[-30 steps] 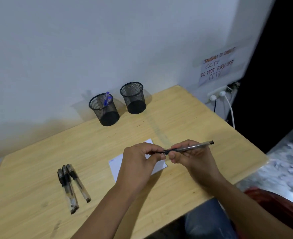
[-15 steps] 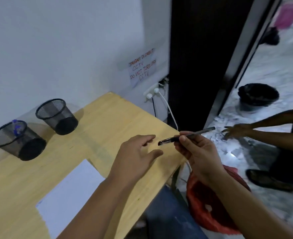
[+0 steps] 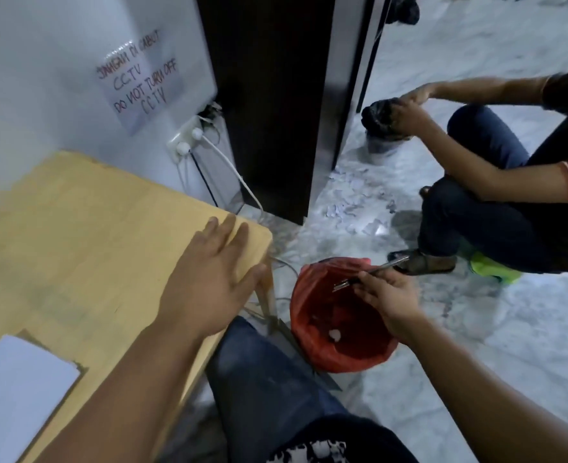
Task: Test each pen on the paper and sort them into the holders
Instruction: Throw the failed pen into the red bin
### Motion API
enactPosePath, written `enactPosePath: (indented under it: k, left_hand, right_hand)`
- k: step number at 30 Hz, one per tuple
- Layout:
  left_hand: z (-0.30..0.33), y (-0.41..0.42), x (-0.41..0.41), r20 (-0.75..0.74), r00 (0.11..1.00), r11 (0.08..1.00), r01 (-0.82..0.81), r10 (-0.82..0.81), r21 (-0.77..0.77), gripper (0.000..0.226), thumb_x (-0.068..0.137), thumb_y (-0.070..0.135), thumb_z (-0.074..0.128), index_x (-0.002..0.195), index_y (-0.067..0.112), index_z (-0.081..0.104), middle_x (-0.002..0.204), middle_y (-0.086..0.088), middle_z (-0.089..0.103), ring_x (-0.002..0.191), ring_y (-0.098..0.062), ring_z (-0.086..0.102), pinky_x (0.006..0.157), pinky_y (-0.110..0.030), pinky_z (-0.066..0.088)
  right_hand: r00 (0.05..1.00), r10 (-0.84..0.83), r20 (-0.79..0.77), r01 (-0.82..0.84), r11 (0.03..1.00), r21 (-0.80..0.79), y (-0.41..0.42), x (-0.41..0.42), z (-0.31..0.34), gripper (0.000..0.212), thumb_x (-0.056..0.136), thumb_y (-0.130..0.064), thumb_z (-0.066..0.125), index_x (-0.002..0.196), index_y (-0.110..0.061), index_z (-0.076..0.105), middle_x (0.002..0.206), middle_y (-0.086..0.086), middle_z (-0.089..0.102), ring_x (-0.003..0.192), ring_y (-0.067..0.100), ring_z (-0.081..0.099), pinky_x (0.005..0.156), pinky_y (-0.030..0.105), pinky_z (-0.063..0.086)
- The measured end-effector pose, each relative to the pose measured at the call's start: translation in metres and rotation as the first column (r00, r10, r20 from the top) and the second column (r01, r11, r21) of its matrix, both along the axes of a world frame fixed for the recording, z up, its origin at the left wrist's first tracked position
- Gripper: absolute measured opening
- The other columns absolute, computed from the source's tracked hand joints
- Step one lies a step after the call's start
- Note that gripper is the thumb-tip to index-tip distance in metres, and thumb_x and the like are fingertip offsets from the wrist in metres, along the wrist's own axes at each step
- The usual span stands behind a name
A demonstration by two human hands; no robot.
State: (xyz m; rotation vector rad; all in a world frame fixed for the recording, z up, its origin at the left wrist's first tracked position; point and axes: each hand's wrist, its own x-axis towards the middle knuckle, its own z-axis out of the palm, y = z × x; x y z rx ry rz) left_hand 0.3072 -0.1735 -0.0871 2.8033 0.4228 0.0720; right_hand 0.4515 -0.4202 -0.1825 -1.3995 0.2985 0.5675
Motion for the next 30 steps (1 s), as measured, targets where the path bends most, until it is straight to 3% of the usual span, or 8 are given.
enactPosePath:
  k: [6, 10, 15, 20, 26, 30]
  left_hand:
    - [0.000, 0.001, 0.001, 0.006, 1.000, 0.998, -0.027, 0.026, 0.048, 0.076, 0.090, 0.065, 0.029, 0.153, 0.021, 0.030, 0.163, 0.000, 0.018, 0.151, -0.020, 0.009, 0.120, -0.032, 0.004]
    - [0.001, 0.001, 0.001, 0.008, 1.000, 0.998, -0.029, 0.029, 0.056, 0.075, 0.092, 0.065, 0.030, 0.153, 0.022, 0.028, 0.163, 0.001, 0.017, 0.151, -0.017, 0.007, 0.120, -0.032, 0.004]
    - [0.000, 0.001, 0.001, 0.018, 0.999, 0.999, -0.030, 0.029, 0.040, 0.074, 0.091, 0.064, 0.033, 0.152, 0.022, 0.030, 0.163, 0.001, 0.019, 0.151, -0.017, 0.008, 0.120, -0.031, 0.005]
    - [-0.001, 0.001, 0.001, 0.026, 0.999, 0.999, -0.034, 0.033, 0.029, 0.074, 0.091, 0.063, 0.036, 0.152, 0.023, 0.031, 0.163, 0.002, 0.019, 0.151, -0.016, 0.008, 0.121, -0.032, 0.006]
    - [0.000, 0.002, 0.001, 0.032, 0.999, 1.000, -0.019, 0.019, 0.009, 0.072, 0.094, 0.063, 0.036, 0.153, 0.022, 0.028, 0.163, 0.002, 0.016, 0.151, -0.018, 0.006, 0.122, -0.035, 0.007]
    - [0.006, 0.004, -0.002, 0.048, 0.999, 0.997, -0.010, 0.014, -0.082, 0.071, 0.096, 0.058, 0.041, 0.154, 0.021, 0.025, 0.163, 0.003, 0.015, 0.151, -0.016, 0.005, 0.121, -0.029, 0.004]
  right_hand:
    - [0.996, 0.005, -0.092, -0.013, 0.996, -0.085, -0.015, -0.009, -0.038, 0.001, 0.091, 0.001, 0.063, 0.091, 0.000, 0.064, 0.082, 0.016, 0.062, 0.076, 0.025, 0.063, 0.067, 0.024, 0.059]
    - [0.988, -0.007, -0.157, -0.011, 0.994, -0.110, -0.021, -0.010, -0.044, 0.009, 0.089, -0.008, 0.068, 0.085, 0.000, 0.066, 0.085, 0.019, 0.064, 0.082, 0.027, 0.065, 0.080, 0.033, 0.057]
    - [0.982, -0.001, -0.189, -0.023, 0.991, -0.128, -0.023, -0.011, -0.047, 0.017, 0.088, -0.008, 0.070, 0.099, 0.004, 0.067, 0.091, 0.020, 0.070, 0.085, 0.028, 0.069, 0.082, 0.034, 0.058]
    - [0.985, 0.021, -0.169, -0.045, 0.989, -0.140, -0.019, -0.014, -0.039, 0.013, 0.089, -0.005, 0.068, 0.099, 0.003, 0.067, 0.091, 0.019, 0.069, 0.085, 0.028, 0.068, 0.084, 0.035, 0.057]
    - [0.992, 0.068, -0.102, -0.081, 0.988, -0.129, -0.006, -0.011, -0.025, 0.021, 0.090, -0.002, 0.065, 0.110, 0.004, 0.064, 0.092, 0.019, 0.069, 0.078, 0.024, 0.068, 0.072, 0.026, 0.059]
    - [0.989, 0.147, 0.017, -0.145, 0.985, -0.098, 0.010, -0.006, 0.008, 0.024, 0.088, -0.001, 0.068, 0.110, 0.005, 0.065, 0.097, 0.024, 0.070, 0.082, 0.027, 0.068, 0.084, 0.037, 0.058]
